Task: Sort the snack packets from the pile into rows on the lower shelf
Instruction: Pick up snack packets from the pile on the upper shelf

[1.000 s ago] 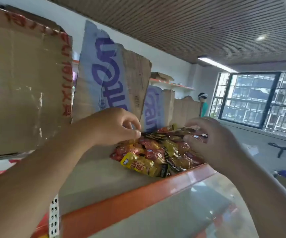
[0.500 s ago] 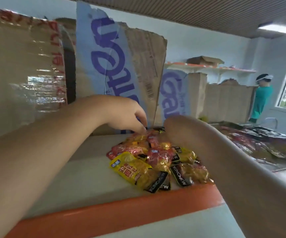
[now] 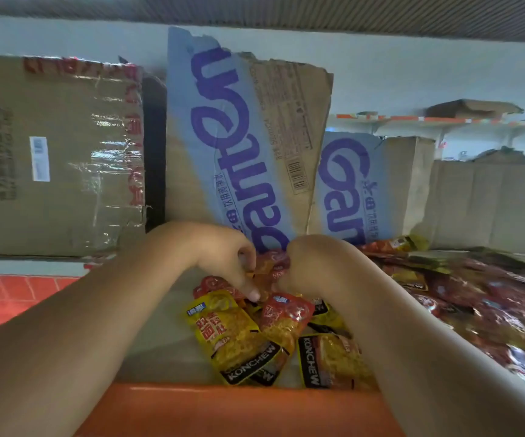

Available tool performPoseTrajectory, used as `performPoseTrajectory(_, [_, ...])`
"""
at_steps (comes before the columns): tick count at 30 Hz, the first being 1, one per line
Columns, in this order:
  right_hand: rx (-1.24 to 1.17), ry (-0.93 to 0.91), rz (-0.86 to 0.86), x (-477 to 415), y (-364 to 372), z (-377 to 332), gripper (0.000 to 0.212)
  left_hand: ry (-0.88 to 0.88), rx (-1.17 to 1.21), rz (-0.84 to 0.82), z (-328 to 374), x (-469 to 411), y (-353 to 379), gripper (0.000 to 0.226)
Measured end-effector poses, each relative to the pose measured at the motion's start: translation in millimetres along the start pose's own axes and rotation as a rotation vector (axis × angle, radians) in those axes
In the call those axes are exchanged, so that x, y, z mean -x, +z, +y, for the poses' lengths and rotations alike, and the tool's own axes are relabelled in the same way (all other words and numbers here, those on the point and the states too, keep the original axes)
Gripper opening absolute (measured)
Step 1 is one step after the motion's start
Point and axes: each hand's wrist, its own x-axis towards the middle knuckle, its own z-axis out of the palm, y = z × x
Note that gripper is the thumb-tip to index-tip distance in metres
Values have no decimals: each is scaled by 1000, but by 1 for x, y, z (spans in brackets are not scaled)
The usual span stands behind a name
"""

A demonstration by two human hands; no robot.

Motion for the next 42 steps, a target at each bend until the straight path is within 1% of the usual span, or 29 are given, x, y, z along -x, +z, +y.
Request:
performPoseTrajectory(1, [-14,-8,-14,2,-1,0,52,-10,-8,-28,1,2,1,84])
performPoseTrajectory(3, [-16,-35,-24,4,-3,-1,47,-20,-15,-54,3,7,0,74])
performPoseTrajectory(6, [-15,-87,6,9,-8,1,34,-9,-14,-21,2,10,1,67])
performPoseTrajectory(8, [-34,-106,38,13,-13,5,33,12,15,-14,0,12,1,67])
performPoseTrajectory(10, [-35,-115,47,14,-19,12,35,35,15,22,-4,16,-1,73])
performPoseTrajectory(12, [-44,-108,2,15,-21,16,34,62,-84,74,-9,19,-5,80])
performPoseTrajectory(13, [-62,-113,-23,16,-19,16,33,63,-144,71,-8,15,-5,82])
performPoseTrajectory(15, [-90,-139,-63,18,-15,16,41,5,-169,-25,-3,1,1,78])
performPoseTrajectory(16, [-93,-148,-67,18,-13,15,45,-16,-158,-97,-1,-6,4,68])
performPoseTrajectory(17, [-88,-154,-58,17,-11,15,46,-6,-182,-167,-1,-9,7,57])
performPoseTrajectory(18, [-82,-156,-45,16,-10,14,44,60,-223,-167,-2,-11,9,52])
performPoseTrajectory(19, [-81,-154,-28,14,-9,14,40,114,-197,-129,-3,-6,7,52])
performPoseTrajectory(20, [-87,-150,-13,13,-9,15,37,115,-54,-97,-2,1,5,58])
performPoseTrajectory(21, [-97,-141,-4,12,-9,17,36,116,10,-60,0,10,0,65])
performPoseTrajectory(22, [-113,-128,0,12,-9,19,35,143,65,-39,0,19,-4,65])
performPoseTrajectory(23, [-134,-115,3,13,-10,22,35,191,103,-29,1,22,-5,62])
performPoseTrajectory(26, [-198,-100,19,15,-12,29,34,224,230,60,12,22,-4,46])
performPoseTrajectory(28, [-209,-96,19,16,-13,31,36,209,226,157,12,16,-1,35])
performPoseTrajectory(30, [-205,-101,3,16,-11,29,41,110,156,216,12,16,0,32])
performPoseTrajectory(31, [-197,-106,-11,15,-10,27,46,36,97,212,12,16,1,37])
performPoseTrajectory(33, [-166,-116,-35,13,-8,24,53,-65,29,117,13,15,6,50])
performPoseTrajectory(35, [-124,-135,-9,11,-6,22,47,-88,25,55,18,14,9,61])
performPoseTrajectory(37, [-112,-150,34,10,-6,24,33,-91,-2,68,25,16,9,61])
performPoseTrajectory(39, [-150,-150,58,10,-7,28,24,-76,-37,120,31,16,9,53])
performPoseTrajectory(42, [-257,-127,127,9,-10,38,21,-37,15,197,32,17,9,37])
